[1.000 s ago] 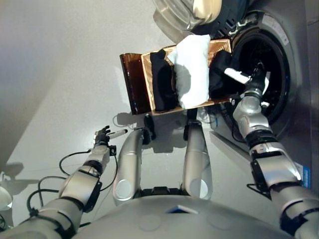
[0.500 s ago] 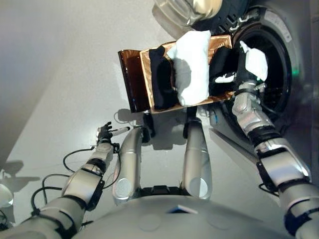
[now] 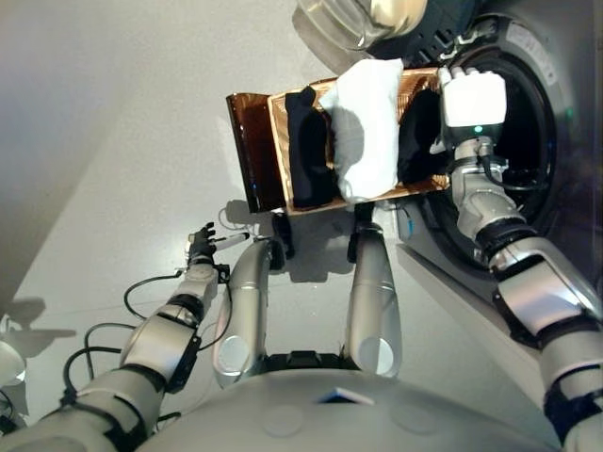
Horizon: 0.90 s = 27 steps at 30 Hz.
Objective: Pick up the clothes and place them into the washing machine
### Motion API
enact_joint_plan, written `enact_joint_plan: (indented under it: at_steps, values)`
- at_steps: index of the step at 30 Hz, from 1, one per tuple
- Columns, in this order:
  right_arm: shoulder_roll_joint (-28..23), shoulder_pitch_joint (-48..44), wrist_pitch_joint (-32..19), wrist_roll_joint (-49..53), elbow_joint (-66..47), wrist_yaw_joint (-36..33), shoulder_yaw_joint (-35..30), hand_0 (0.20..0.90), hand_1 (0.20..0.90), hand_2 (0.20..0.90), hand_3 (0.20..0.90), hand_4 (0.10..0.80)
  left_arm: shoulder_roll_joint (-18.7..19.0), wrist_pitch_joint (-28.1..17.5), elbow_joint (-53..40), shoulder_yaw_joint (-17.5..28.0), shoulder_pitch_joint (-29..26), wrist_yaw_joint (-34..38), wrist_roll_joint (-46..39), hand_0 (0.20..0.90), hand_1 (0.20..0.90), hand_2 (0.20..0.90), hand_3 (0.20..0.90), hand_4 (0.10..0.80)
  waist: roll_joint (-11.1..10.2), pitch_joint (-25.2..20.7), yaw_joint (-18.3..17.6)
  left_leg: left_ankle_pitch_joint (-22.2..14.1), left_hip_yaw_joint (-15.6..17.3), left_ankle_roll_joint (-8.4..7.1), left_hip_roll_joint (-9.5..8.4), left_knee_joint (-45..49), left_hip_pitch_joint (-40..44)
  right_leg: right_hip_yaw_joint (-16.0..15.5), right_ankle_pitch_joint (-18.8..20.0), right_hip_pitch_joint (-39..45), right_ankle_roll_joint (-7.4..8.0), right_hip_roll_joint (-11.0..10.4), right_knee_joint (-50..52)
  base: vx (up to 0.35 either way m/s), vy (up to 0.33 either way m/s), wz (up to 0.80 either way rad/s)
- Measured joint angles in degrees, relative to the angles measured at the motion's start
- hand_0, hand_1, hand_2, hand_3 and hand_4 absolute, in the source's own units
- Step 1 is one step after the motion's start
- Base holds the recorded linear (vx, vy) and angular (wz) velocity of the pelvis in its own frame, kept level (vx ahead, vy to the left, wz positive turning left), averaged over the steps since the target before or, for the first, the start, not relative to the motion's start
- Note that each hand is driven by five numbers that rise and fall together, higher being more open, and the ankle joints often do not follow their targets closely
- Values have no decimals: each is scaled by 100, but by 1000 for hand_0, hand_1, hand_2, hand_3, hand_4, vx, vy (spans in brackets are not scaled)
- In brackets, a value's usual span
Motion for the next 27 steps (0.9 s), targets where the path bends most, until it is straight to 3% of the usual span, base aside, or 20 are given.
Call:
enact_joint_plan:
  at_steps: [14, 27]
  values:
    - [-32, -270, 201, -867, 669, 435, 753, 900, 900, 900, 900, 800, -58, 25, 26, 9, 7, -56, -124, 900, 900, 900, 900, 800, 0, -9, 85, 85, -78, -50, 15, -16, -36, -74, 21, -15, -40, 0, 2, -21, -3, 2]
    - [149, -269, 192, -968, 764, 521, 796, 900, 900, 900, 900, 800, -95, 19, 26, -18, -35, -60, -148, 900, 900, 900, 900, 800, -6, -46, 139, 58, -117, -87, 16, 26, -42, -103, -64, -48, -80, 1, 149, 3, 3, 1]
